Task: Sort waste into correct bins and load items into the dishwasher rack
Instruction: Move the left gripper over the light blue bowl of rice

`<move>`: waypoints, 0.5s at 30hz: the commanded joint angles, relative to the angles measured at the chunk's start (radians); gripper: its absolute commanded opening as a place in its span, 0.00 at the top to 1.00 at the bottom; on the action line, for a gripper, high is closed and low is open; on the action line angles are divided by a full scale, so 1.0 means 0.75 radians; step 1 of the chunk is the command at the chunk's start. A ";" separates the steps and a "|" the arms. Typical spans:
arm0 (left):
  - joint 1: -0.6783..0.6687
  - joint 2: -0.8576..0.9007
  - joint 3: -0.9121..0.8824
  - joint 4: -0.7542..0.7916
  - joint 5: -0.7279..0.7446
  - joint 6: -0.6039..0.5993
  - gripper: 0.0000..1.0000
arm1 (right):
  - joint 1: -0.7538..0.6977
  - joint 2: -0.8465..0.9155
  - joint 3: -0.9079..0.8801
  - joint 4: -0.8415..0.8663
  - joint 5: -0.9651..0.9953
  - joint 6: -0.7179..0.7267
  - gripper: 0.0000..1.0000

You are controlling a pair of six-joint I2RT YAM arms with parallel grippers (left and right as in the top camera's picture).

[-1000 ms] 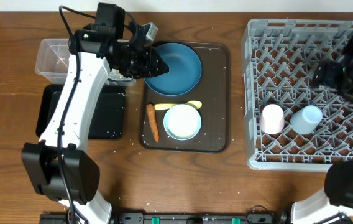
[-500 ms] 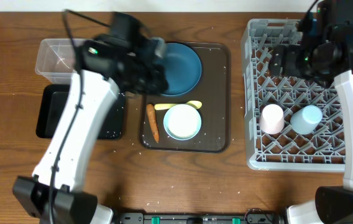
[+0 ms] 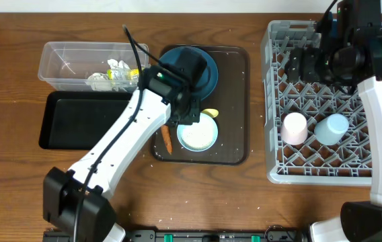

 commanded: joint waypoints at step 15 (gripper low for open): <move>-0.229 0.020 -0.094 0.240 -0.042 -0.023 0.70 | 0.080 -0.003 -0.154 0.137 -0.002 -0.001 0.07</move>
